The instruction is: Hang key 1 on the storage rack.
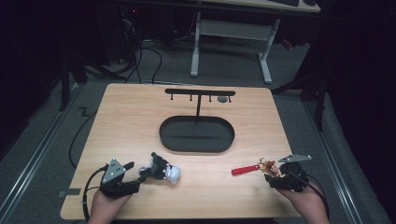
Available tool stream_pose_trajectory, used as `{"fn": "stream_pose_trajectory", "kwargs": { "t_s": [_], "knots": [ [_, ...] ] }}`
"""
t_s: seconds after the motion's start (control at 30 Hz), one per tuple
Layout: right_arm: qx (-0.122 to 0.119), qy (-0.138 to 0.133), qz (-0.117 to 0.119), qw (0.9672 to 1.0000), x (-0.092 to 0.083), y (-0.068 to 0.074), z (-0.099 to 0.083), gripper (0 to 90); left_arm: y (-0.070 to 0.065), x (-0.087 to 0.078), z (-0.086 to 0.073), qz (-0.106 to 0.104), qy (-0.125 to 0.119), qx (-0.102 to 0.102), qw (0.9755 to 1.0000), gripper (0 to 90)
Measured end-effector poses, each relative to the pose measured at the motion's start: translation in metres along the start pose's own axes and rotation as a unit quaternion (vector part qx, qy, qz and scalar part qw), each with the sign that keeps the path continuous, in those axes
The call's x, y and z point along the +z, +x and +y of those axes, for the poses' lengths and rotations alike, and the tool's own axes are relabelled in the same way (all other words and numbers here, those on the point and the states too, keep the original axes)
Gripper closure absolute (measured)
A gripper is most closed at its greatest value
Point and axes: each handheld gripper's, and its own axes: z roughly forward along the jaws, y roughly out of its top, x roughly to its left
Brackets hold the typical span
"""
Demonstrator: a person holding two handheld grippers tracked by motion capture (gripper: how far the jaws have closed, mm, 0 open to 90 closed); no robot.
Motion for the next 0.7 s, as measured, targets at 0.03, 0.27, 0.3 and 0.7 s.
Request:
{"fn": "stream_pose_trajectory", "kwargs": {
  "t_s": [0.03, 0.27, 0.3, 0.7],
  "knots": [
    [-0.005, 0.01, -0.002, 0.9999, 0.0, -0.001, 0.002, 30.6, 0.0, 0.0, 0.0, 0.0, 0.0, 0.0, 1.0, 30.7],
    [-0.019, 0.071, 0.013, 0.9972, 0.009, -0.009, 0.016, 33.6, 0.0, 0.001, -0.001, -0.001, 0.001, -0.001, 1.0, 30.7],
    [-0.021, 0.081, 0.014, 0.9964, 0.011, -0.01, 0.018, 33.8, 0.0, 0.001, -0.001, -0.001, 0.002, 0.001, 1.0, 30.7],
    [-0.028, 0.165, 0.024, 0.9857, 0.024, -0.025, 0.043, 38.7, 0.0, 0.002, -0.002, -0.009, 0.004, 0.001, 1.0, 30.9]
  ]
}}
